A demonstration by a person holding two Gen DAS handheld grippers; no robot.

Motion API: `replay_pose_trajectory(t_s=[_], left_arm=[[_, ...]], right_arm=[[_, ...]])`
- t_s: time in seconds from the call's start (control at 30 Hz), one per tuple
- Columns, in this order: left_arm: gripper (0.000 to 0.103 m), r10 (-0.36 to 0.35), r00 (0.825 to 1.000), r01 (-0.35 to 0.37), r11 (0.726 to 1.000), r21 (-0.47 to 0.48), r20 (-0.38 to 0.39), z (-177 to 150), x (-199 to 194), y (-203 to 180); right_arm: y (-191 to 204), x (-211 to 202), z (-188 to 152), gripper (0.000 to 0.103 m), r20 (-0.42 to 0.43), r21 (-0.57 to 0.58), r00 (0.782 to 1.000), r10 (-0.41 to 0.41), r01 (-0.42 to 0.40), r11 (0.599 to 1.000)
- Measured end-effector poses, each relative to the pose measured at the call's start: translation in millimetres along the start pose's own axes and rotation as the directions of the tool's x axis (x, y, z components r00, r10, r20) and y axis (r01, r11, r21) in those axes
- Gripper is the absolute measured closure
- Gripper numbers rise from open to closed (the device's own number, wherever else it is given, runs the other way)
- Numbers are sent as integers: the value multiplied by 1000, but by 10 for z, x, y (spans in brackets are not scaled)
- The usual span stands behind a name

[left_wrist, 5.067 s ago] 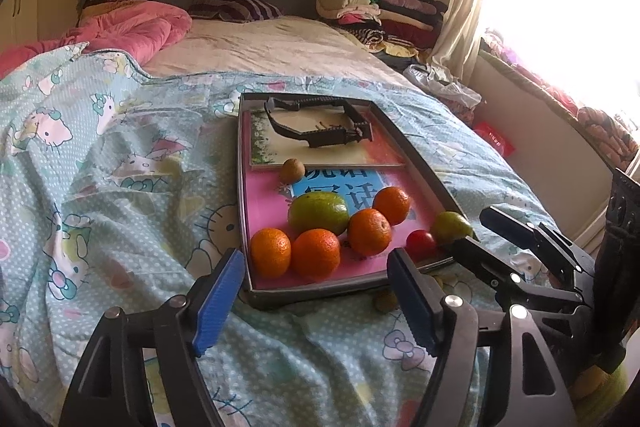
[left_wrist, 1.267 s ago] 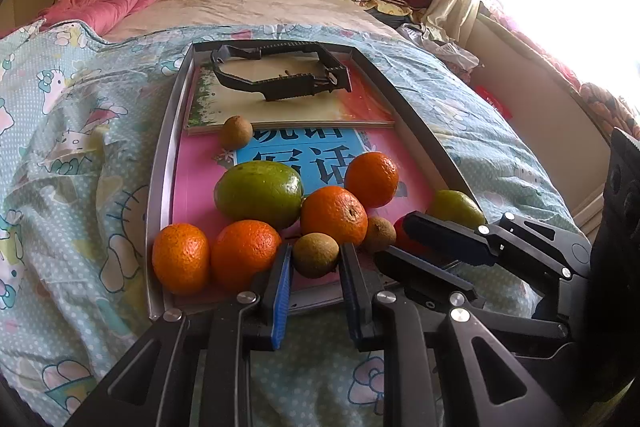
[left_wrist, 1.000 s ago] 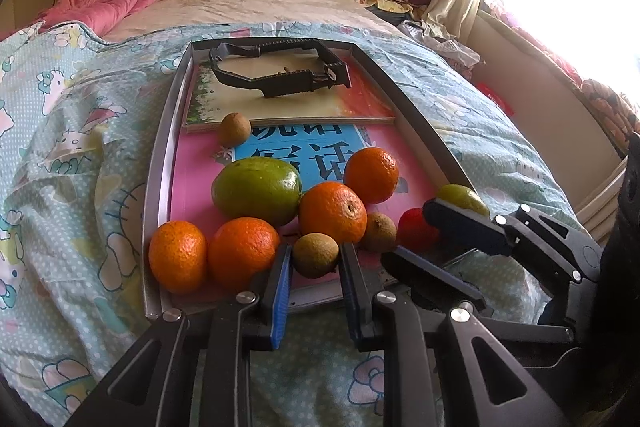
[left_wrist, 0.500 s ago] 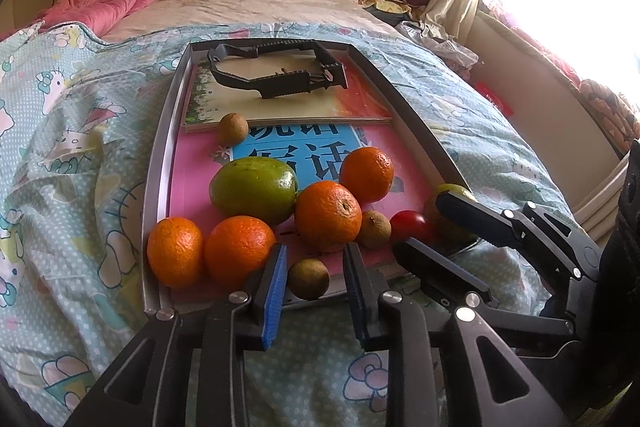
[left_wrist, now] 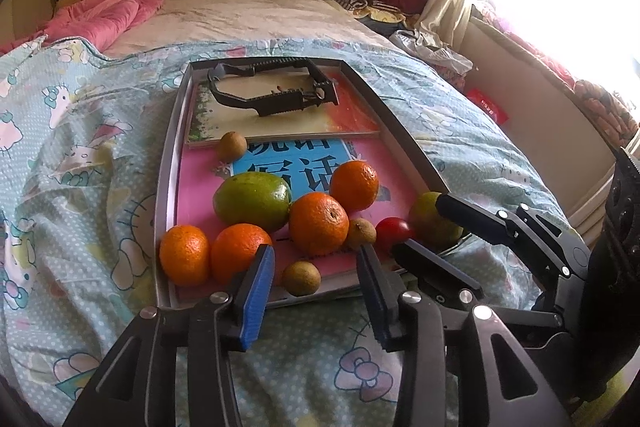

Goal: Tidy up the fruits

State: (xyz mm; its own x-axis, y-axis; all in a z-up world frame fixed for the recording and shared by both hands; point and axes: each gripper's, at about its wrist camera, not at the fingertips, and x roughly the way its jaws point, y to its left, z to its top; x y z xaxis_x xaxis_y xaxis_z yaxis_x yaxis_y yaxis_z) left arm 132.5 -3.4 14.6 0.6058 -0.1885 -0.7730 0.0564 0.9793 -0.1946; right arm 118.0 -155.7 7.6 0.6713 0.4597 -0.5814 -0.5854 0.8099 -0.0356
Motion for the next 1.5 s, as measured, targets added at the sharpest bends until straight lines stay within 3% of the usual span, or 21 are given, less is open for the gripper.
replay_pose_trajectory(t_s=[0.17,0.23,0.9,1.5], left_arm=[[53,16,1000,-16,1000,1,18,-7,-63,12],[50,17,1000,-17,1000,-1,22,-15,-82,19],[20,73,994,-70,997,-39,84,-184,-284,95],[17,154,983,-147,986,-73,101,-661,-343,199]], right_arm=[[-17,-45,-13,49,14,15,1000,-15,15,1000],[-20,-67,-15,42,23,22,1000,-21,21,1000],[70,-366,-88,28,85,78,996,-40,33,996],[239,-503,-502,24,-14,147,998,-60,62,987]])
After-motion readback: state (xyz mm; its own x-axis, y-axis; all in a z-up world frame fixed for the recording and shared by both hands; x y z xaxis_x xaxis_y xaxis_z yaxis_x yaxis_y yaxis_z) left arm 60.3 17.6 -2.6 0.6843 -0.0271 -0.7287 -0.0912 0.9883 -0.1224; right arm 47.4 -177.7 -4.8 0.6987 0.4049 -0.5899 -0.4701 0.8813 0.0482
